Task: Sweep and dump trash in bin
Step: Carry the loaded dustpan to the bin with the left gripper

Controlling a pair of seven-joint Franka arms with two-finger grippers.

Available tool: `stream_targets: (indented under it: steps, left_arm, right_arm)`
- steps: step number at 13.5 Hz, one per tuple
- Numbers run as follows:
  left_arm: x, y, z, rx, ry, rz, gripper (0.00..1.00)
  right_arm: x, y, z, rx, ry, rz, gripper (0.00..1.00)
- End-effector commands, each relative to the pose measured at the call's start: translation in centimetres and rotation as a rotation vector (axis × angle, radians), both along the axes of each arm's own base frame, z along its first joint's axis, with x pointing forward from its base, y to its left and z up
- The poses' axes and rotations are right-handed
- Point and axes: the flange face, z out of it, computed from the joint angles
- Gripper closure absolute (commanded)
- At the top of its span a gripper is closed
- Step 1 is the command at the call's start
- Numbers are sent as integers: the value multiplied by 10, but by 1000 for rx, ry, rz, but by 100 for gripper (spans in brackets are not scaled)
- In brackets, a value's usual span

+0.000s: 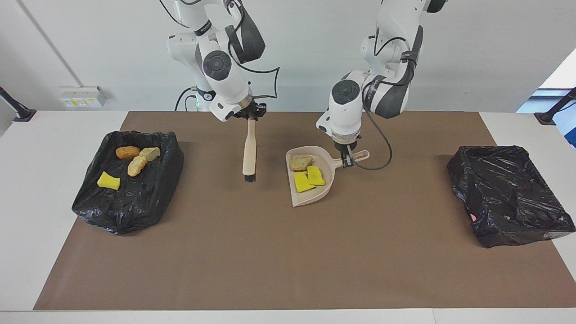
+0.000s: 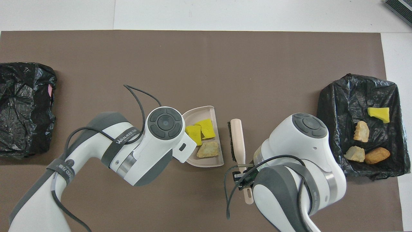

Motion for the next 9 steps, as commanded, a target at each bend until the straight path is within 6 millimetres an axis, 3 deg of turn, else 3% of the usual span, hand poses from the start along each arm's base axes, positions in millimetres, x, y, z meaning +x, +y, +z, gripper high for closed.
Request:
stream_targets:
  steps: [1, 5, 9]
  left_arm:
    - [4, 47, 41, 23, -43, -40, 100]
    - [25, 125, 80, 11, -70, -77, 100]
    - [48, 226, 91, -37, -61, 5, 100]
  right_arm:
    - [5, -21, 20, -30, -22, -38, 100]
    - [6, -27, 28, -33, -26, -55, 100]
    - [4, -26, 29, -29, -31, -56, 100]
